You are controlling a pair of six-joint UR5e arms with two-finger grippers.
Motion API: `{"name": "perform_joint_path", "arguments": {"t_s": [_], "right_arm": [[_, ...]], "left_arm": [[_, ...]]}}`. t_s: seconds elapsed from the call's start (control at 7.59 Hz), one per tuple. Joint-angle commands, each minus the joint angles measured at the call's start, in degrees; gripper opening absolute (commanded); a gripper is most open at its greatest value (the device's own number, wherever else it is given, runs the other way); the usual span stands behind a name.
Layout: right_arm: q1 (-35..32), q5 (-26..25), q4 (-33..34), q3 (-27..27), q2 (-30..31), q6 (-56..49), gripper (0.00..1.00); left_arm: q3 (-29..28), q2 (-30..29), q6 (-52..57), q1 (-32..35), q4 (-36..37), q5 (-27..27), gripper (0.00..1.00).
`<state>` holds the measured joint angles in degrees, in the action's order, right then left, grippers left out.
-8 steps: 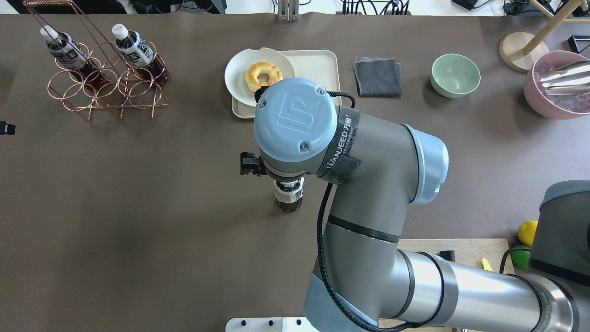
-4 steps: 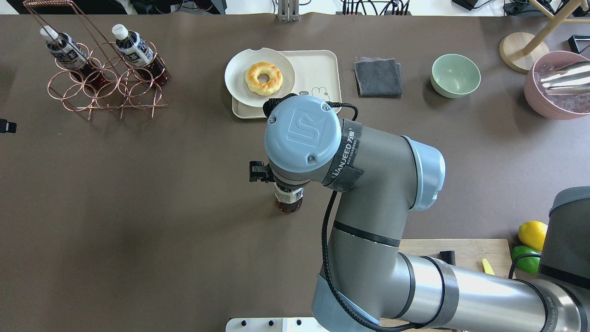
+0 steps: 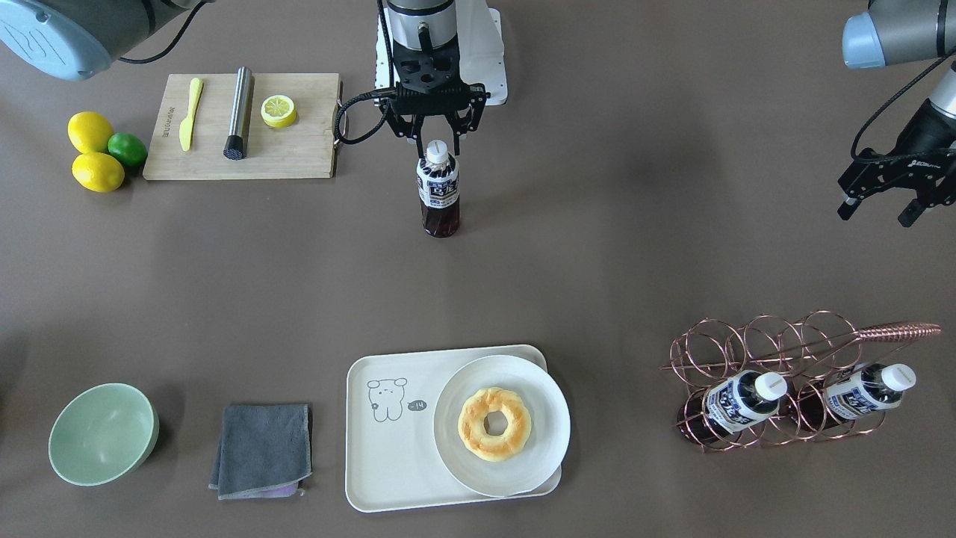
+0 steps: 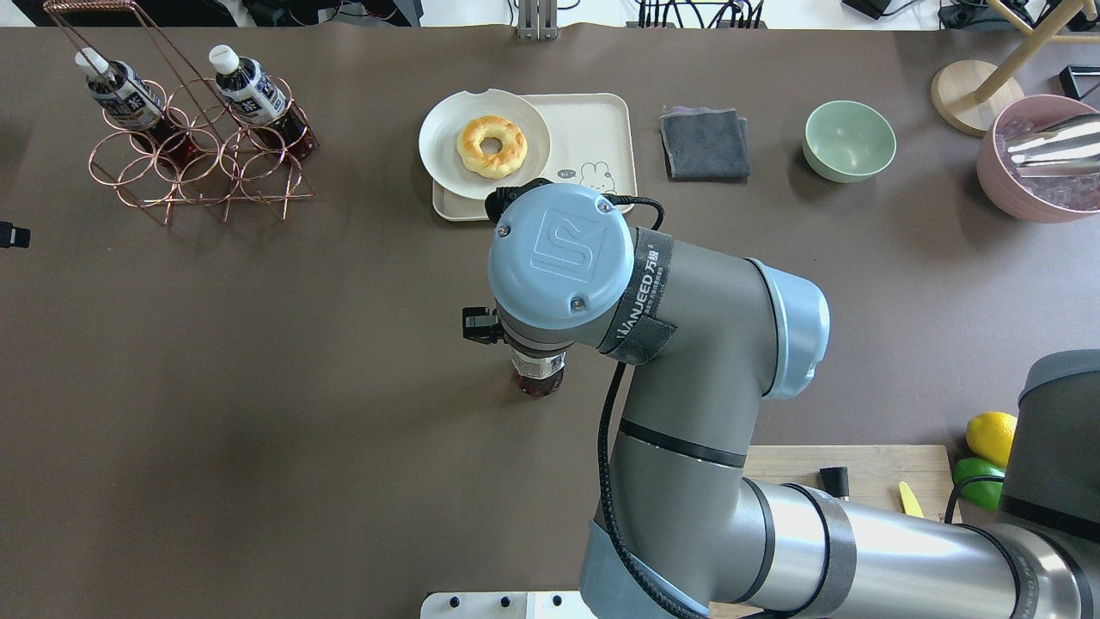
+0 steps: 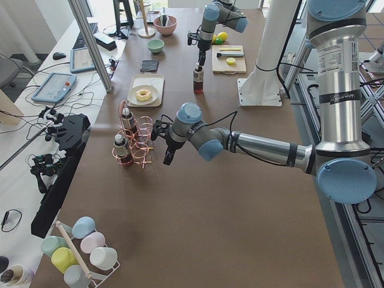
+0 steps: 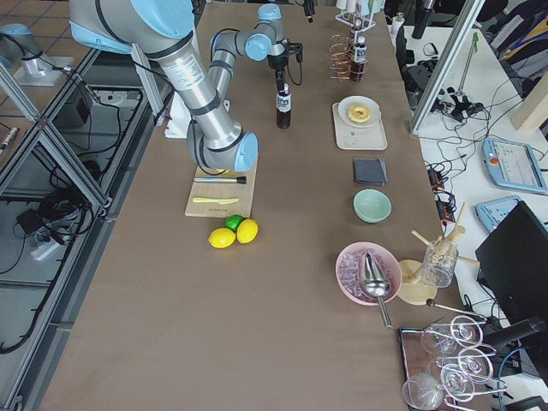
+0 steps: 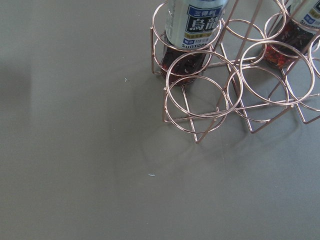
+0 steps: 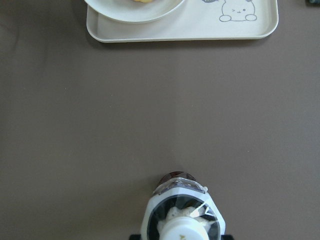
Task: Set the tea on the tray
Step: 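Lower the right gripper onto the bottle cap and grasp it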
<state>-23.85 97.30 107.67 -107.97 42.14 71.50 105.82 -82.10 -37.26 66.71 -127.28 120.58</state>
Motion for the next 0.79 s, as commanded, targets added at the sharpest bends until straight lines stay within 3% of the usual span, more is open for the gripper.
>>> {"name": "perform_joint_path", "arguments": {"t_s": [0.0, 0.4, 0.66], "right_arm": [[-0.1, 0.1, 0.1, -0.4, 0.3, -0.7, 0.00], [-4.7, 1.1, 5.3, -0.5, -4.3, -4.2, 0.00], [-13.6, 7.5, 5.4, 2.5, -5.2, -12.0, 0.00]], "left_arm": [[0.0, 0.2, 0.0, 0.1, -0.1, -0.1, 0.98], [0.0, 0.2, 0.0, 0.1, -0.1, -0.1, 0.98], [0.1, 0.2, 0.0, 0.1, -0.1, -0.2, 0.98]]}}
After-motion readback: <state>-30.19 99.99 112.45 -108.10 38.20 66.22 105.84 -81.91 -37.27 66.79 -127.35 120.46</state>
